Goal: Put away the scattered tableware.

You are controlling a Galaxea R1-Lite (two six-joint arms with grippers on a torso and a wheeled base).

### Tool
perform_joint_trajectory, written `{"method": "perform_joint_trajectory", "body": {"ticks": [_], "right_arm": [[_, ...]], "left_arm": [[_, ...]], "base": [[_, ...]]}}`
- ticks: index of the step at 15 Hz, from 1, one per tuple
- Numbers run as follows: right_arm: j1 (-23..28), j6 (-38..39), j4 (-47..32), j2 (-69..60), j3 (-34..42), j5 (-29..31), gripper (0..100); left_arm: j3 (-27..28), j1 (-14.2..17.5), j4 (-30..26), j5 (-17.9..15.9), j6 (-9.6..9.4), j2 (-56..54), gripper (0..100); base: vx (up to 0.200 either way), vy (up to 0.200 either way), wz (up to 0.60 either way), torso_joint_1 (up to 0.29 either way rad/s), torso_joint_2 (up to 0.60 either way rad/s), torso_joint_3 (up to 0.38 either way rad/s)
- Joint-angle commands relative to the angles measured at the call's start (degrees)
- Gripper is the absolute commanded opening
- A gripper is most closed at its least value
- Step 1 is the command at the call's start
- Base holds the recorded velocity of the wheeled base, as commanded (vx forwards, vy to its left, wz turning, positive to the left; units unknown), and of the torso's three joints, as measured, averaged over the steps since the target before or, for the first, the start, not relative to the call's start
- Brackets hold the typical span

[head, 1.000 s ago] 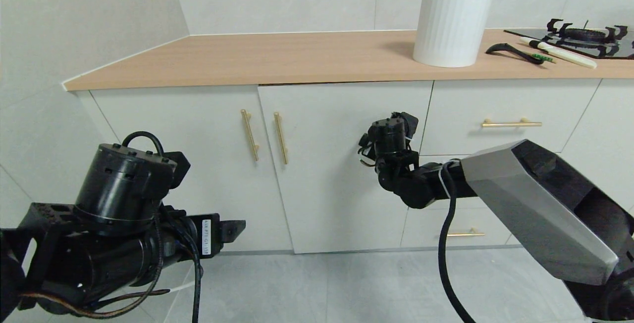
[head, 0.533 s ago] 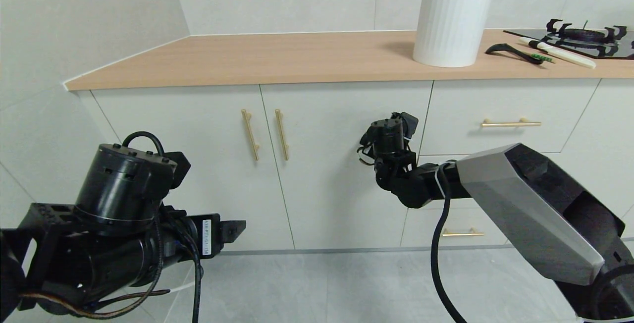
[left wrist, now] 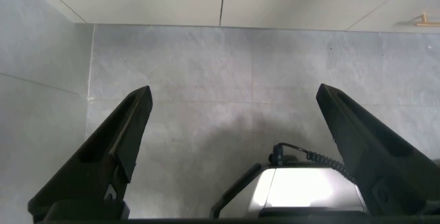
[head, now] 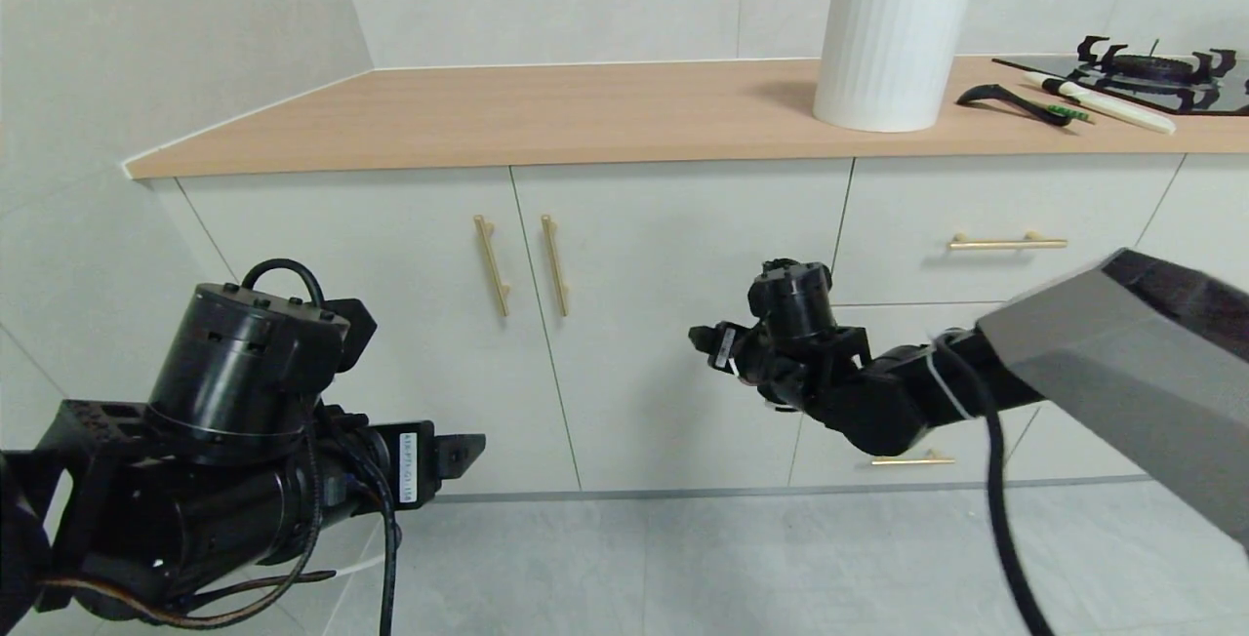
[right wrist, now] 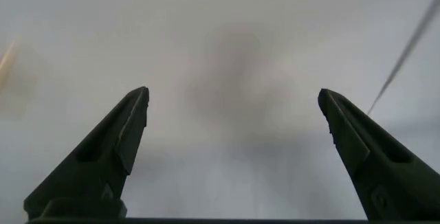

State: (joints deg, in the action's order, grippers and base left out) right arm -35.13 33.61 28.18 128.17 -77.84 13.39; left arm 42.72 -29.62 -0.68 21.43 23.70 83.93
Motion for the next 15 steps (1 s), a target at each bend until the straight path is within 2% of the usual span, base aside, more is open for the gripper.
{"method": "perform_joint_trajectory", "body": {"ticks": [1, 3, 5, 8, 10, 12, 13, 14, 15], "right_arm": [[-0.99, -0.47, 0.03, -15.32, 13.59, -14.79, 100], [-0.99, -1.62, 0.03, -16.55, 14.29, -14.62, 100], [-0.99, -3.73, 0.03, -19.45, 16.05, -11.36, 100], [-0.37, -9.62, -0.06, -31.49, 23.52, -8.73, 100], [1.21, -13.22, -0.06, -39.23, 28.18, -6.62, 100], [1.38, -13.57, 0.03, -46.79, 33.10, -1.70, 100], [1.30, -14.45, 0.03, -50.92, 35.47, 0.59, 100], [1.47, -16.38, 0.03, -56.37, 38.29, 2.70, 100], [2.17, -18.23, -0.06, -61.29, 40.83, 4.02, 100]], "left_arm": [[0.00, 0.00, -0.02, 0.01, 0.03, 0.09, 100], [0.00, 0.00, -0.02, 0.01, 0.03, -0.17, 100], [0.17, 0.00, 0.07, 0.01, 0.03, -1.23, 100], [0.35, 0.00, 0.07, -0.07, -0.32, -7.29, 100], [0.09, 0.18, 2.53, 0.19, -2.52, -9.58, 100], [-0.97, 1.23, 6.84, 3.09, -2.69, -13.88, 100], [-1.58, 2.11, 7.27, 3.71, -2.78, -17.05, 100], [-2.64, 2.82, 7.19, 3.79, -3.75, -21.79, 100], [-4.04, 3.17, 7.19, 3.71, -5.86, -26.36, 100]], "base": [[0.000, 0.000, 0.00, 0.000, 0.00, 0.000], [0.000, 0.000, 0.00, 0.000, 0.00, 0.000], [0.000, 0.000, 0.00, 0.000, 0.00, 0.000], [0.000, 0.000, 0.00, 0.000, 0.00, 0.000], [0.000, 0.000, 0.00, 0.000, 0.00, 0.000], [0.000, 0.000, 0.00, 0.000, 0.00, 0.000], [0.000, 0.000, 0.00, 0.000, 0.00, 0.000], [0.000, 0.000, 0.00, 0.000, 0.00, 0.000], [0.000, 0.000, 0.00, 0.000, 0.00, 0.000]]}}
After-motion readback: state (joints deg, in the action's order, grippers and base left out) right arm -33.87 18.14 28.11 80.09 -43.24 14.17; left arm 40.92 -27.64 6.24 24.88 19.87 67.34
